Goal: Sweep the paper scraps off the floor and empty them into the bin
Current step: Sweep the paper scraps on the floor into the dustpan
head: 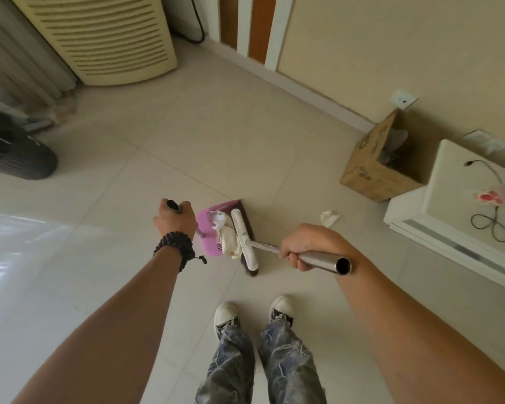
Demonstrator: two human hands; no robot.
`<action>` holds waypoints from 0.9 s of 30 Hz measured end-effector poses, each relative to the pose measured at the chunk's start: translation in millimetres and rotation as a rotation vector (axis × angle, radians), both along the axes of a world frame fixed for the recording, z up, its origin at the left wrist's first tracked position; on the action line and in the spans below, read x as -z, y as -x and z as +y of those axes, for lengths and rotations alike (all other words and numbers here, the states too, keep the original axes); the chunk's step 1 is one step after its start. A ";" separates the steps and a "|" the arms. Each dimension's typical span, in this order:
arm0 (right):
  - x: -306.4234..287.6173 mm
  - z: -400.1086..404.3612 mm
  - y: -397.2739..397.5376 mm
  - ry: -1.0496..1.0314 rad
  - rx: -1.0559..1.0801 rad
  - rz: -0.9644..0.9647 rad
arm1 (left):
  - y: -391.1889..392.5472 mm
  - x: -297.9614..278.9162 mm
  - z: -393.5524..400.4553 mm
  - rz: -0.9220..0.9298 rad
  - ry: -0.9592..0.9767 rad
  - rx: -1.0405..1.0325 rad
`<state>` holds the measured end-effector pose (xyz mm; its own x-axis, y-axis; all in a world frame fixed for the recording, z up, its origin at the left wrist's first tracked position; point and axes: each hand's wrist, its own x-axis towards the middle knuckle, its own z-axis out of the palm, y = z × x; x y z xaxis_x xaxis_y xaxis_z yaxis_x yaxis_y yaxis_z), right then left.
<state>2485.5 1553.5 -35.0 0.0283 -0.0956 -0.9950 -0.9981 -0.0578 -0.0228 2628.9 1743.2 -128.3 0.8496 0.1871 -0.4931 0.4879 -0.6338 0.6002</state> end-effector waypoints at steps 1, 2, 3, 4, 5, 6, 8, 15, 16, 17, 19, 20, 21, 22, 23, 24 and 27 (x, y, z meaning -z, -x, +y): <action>-2.8 -1.7 -0.1 -0.034 0.036 0.006 | -1.6 0.5 -0.6 0.007 0.000 0.009; -3.8 -4.4 1.1 -0.045 0.072 0.004 | -3.3 1.4 -0.9 0.014 -0.001 0.024; -5.3 -7.1 2.3 -0.041 0.109 -0.003 | -5.6 0.7 -2.3 0.015 -0.002 0.037; -7.1 -9.8 4.2 -0.031 0.135 -0.015 | -7.1 0.0 -3.7 0.018 -0.005 0.047; -9.5 -13.3 5.3 -0.014 0.150 -0.036 | -8.4 -1.2 -6.5 0.013 -0.001 0.052; -12.4 -17.1 6.0 0.005 0.161 -0.057 | -9.5 -0.8 -10.1 0.010 0.002 0.058; -21.2 -27.9 10.1 0.045 0.168 -0.077 | -6.3 -0.8 -23.4 0.007 0.016 0.076; -33.0 -77.1 51.4 0.263 0.220 -0.248 | 32.4 -4.8 -98.6 0.027 0.085 0.187; -33.5 -85.8 59.9 0.304 0.217 -0.281 | 38.6 -6.0 -111.0 0.017 0.081 0.199; -35.1 -93.1 67.9 0.333 0.219 -0.298 | 44.7 -6.1 -121.0 0.010 0.079 0.209; -38.7 -110.3 84.6 0.368 0.229 -0.291 | 56.9 -4.5 -141.5 0.004 0.087 0.233; -40.2 -118.3 92.3 0.382 0.226 -0.275 | 62.3 -4.1 -150.4 0.013 0.092 0.239; -41.5 -126.9 101.2 0.401 0.222 -0.261 | 67.5 -3.5 -159.2 0.016 0.095 0.247; -42.7 -138.1 112.0 0.427 0.217 -0.252 | 74.0 -2.5 -171.0 0.012 0.102 0.257; -43.6 -146.5 120.4 0.455 0.201 -0.244 | 78.4 -3.3 -179.1 0.007 0.103 0.266; -44.5 -155.5 130.8 0.487 0.187 -0.235 | 83.1 -3.8 -189.0 0.001 0.099 0.278; -43.8 -176.0 152.7 0.574 0.167 -0.206 | 92.0 -6.0 -210.1 -0.001 0.060 0.321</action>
